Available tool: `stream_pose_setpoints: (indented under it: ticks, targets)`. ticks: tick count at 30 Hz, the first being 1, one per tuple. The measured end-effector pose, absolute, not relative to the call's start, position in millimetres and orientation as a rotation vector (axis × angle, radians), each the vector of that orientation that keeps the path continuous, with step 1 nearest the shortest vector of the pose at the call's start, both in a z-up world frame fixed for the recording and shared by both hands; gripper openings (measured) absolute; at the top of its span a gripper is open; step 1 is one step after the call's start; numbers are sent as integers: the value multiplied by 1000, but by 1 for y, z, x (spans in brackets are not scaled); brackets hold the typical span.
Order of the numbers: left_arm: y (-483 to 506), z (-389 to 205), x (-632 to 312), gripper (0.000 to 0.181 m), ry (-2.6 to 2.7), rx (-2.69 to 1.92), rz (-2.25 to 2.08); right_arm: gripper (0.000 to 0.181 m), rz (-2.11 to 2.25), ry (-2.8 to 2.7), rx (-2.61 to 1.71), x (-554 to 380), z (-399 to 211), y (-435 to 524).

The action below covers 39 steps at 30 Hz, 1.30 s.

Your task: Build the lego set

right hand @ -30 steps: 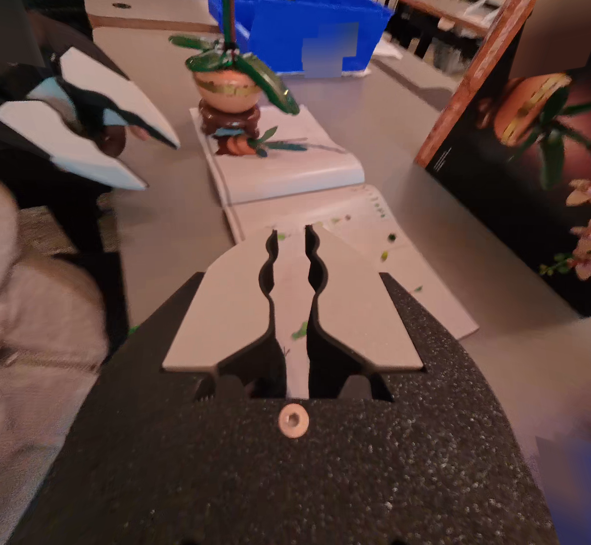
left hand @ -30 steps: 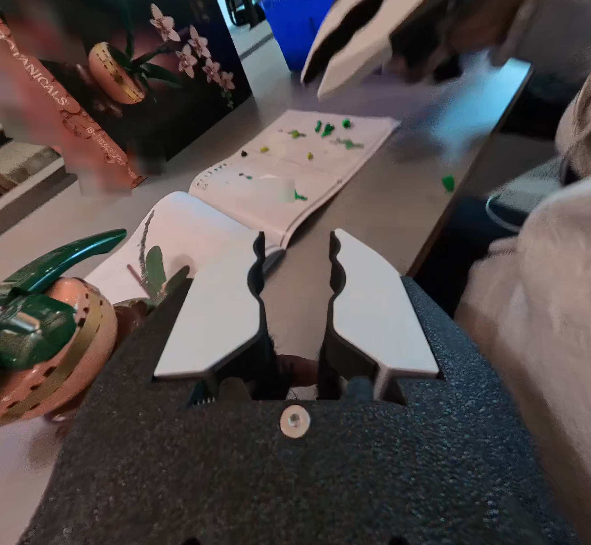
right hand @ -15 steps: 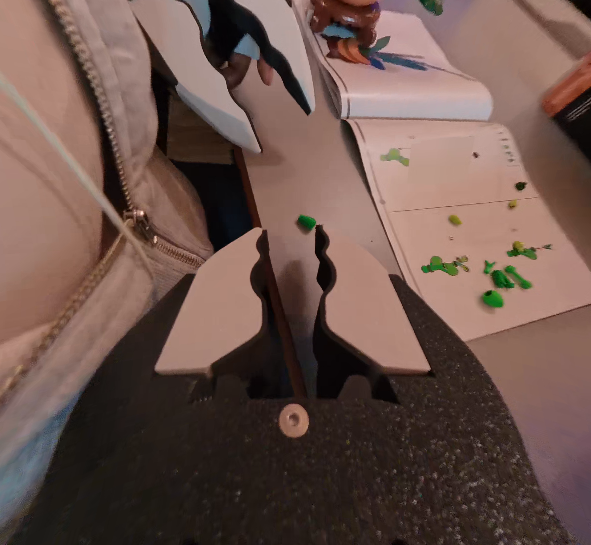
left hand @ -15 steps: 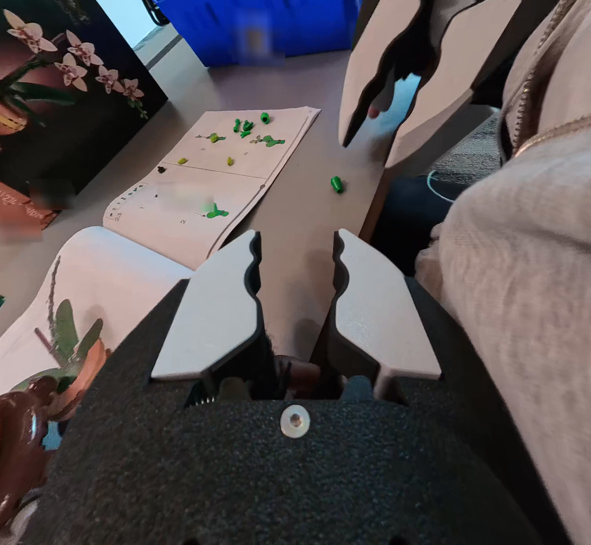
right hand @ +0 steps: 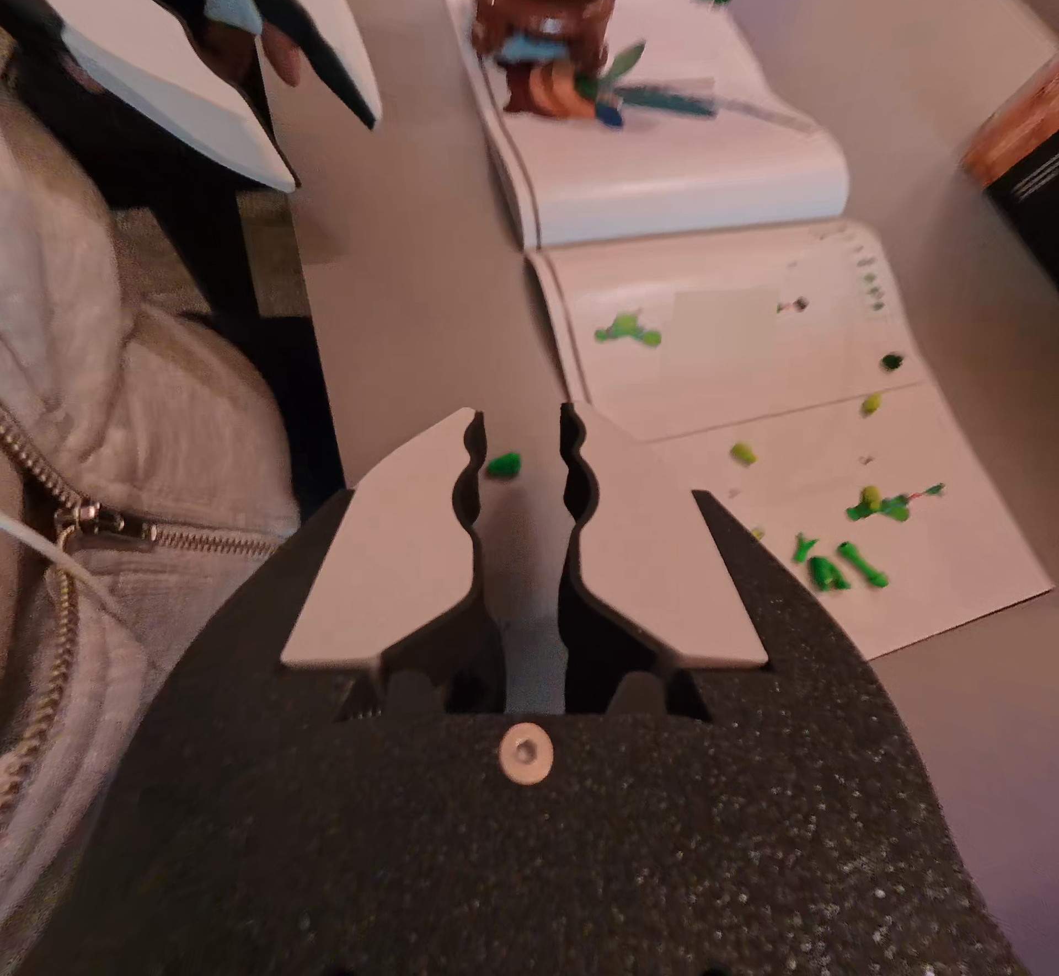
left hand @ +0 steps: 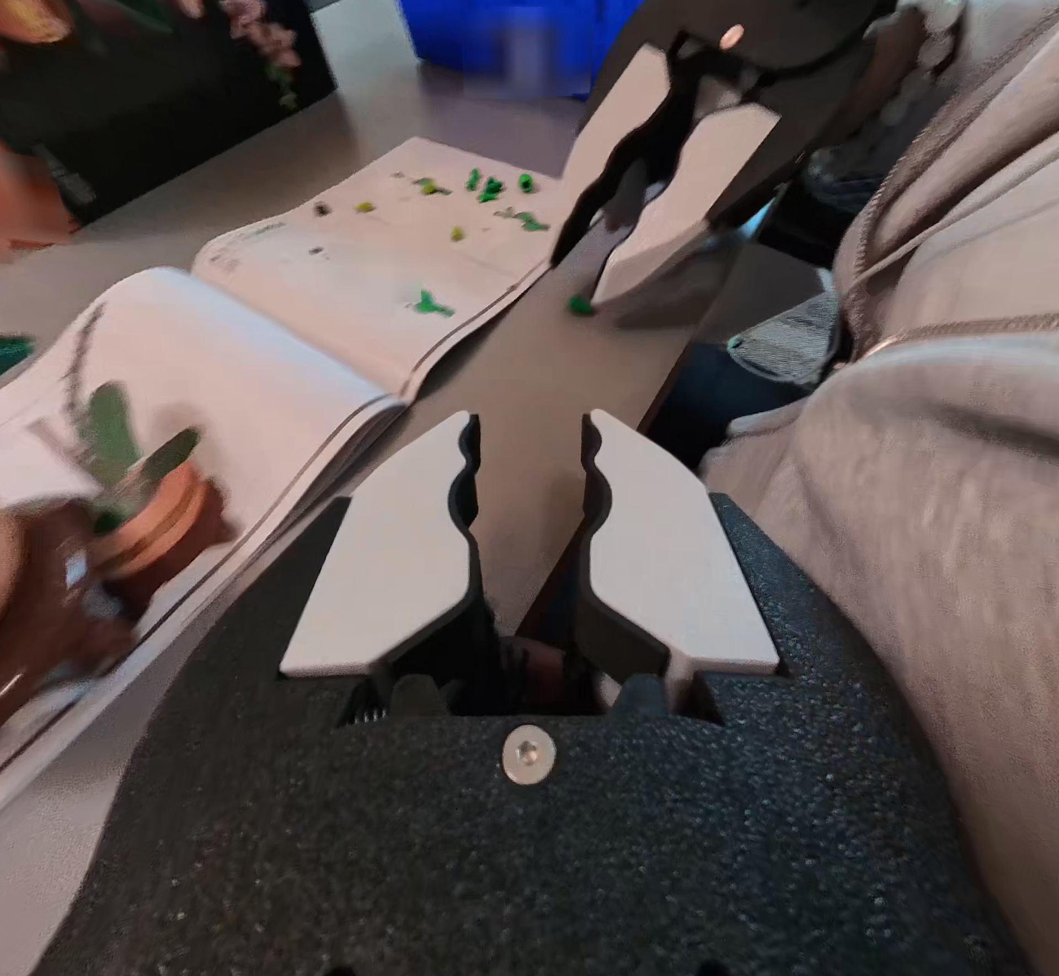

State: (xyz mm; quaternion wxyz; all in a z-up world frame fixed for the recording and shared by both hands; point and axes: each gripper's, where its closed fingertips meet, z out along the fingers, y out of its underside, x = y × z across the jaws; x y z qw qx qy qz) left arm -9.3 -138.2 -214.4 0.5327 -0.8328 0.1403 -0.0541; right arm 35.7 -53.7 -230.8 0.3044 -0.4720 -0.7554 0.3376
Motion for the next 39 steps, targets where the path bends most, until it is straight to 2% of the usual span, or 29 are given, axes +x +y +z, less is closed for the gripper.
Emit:
stream_pose_setpoints:
  ticks: [2, 4, 6, 8, 13, 15, 18, 22, 24, 28, 32, 36, 39]
  targets:
    - [-159, -212, -39, 34, 259, -2013, -25, 28, 931, -1953, -1193, 24, -210, -56]
    - [-180, -212, -78, 39, 195, -2044, 118, 42, 1012, -1920, -1102, 4, -188, -70]
    - [-197, -209, -121, 51, 155, -2053, 286, 58, 1158, -1928, -1057, -19, -174, -94]
    - [-206, -210, -148, 66, 171, -2051, 317, 58, 1267, -1944, -1134, -49, -174, -111]
    - [-194, -220, -171, 69, 168, -2076, -49, 58, 1155, -2023, -1287, -119, -206, -117]
    - [-188, -212, -171, 76, 190, -2050, -177, 60, 1161, -2024, -1304, -137, -210, -120]
    - [-180, -196, -178, 73, 263, -1975, -178, 64, 1258, -2039, -1376, -148, -212, -129]
    - [-179, -199, -172, 84, 240, -1995, -522, 66, 1473, -2006, -1497, -151, -204, -133]
    - [-184, -190, -172, 86, 201, -1924, -682, 61, 1562, -1957, -1557, -148, -197, -126]
    - [-190, -162, -197, 78, -87, -1713, -903, 54, 1805, -1716, -1833, -147, -184, -99]
    - [-176, -161, -221, 69, -394, -1596, -1019, 43, 2212, -1400, -2120, -160, -178, -96]
    - [-155, -171, -222, 60, -538, -1599, -1035, 39, 2224, -1246, -2199, -173, -183, -96]
    - [-148, -174, -225, 65, -612, -1583, -1021, 45, 2282, -1108, -2230, -179, -180, -92]
